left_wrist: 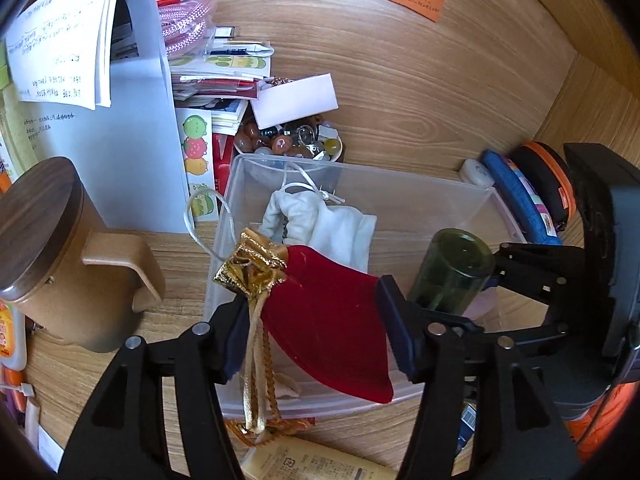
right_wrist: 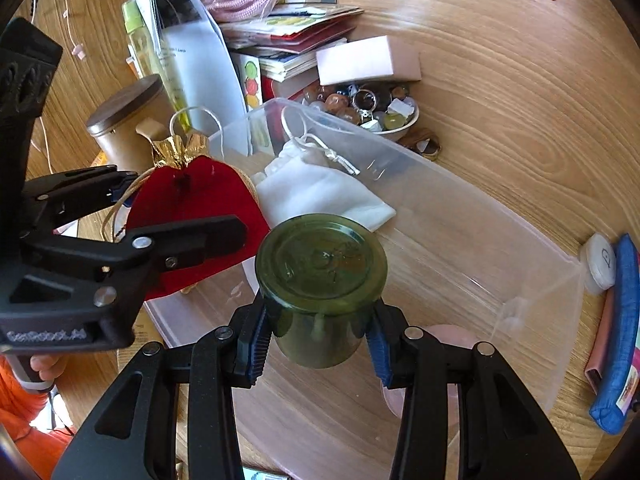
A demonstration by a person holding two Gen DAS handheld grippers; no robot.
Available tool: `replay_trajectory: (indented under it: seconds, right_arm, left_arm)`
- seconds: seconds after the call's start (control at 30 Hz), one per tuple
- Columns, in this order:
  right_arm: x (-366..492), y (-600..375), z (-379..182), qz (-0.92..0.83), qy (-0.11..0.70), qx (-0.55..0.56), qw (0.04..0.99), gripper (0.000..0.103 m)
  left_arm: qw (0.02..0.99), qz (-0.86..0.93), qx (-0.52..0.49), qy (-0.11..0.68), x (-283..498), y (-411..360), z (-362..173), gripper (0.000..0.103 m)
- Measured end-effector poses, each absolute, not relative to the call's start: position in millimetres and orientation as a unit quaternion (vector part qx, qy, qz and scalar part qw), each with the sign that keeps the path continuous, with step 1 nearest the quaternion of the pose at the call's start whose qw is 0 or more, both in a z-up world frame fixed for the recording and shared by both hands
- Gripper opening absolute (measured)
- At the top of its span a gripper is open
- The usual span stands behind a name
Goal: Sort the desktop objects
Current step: 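Carry the bottle and red pouch over the clear box and release both, then move both grippers back to the desk toward the cream jar and gold tube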
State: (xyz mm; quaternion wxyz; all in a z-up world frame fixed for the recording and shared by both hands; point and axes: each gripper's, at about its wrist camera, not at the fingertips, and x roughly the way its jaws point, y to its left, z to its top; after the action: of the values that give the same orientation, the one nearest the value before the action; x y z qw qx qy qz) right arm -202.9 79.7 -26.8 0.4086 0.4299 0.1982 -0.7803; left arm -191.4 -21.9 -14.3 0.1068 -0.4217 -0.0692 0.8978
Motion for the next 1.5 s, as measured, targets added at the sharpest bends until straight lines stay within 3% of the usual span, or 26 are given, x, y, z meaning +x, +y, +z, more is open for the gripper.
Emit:
replay_trajectory:
  seconds: [0.13,0.23,0.73,0.9,1.13,1.27,1.43,1.5]
  right_arm:
    - [-202,77,-28,-0.783,0.203,0.427,0.404,0.038]
    - [-201,76,-28,-0.787,0.209,0.421,0.400,0.038]
    - [-186,89,-9,-0.802,0.197,0.407,0.390,0.039]
    - [-170,99,5,-0.814,0.195,0.390,0.383,0.049]
    - [-143,117,25,-0.831,0.189,0.359,0.380,0.051]
    - [-122,131,39,-0.846,0.187,0.331,0.373,0.062]
    - [-91,151,52,-0.865,0.178,0.293,0.366,0.065]
    - [-83,158,53,-0.868,0.174,0.288,0.365,0.071]
  left_arm:
    - [0.114,0.897,-0.419,-0.083,-185,-25,-10,0.066]
    - [0.102,0.905,-0.405,-0.085,-178,-27,-3,0.079]
    - [0.081,0.914,-0.389,-0.088,-157,-43,10,0.083]
    - [0.077,0.920,-0.376,-0.077,-144,-42,18,0.089]
    - [0.078,0.930,-0.356,-0.051,-120,-38,30,0.093]
    - [0.076,0.935,-0.344,-0.036,-104,-36,35,0.094]
    - [0.072,0.938,-0.337,-0.025,-83,-35,35,0.095]
    - [0.071,0.938,-0.338,-0.022,-75,-35,33,0.095]
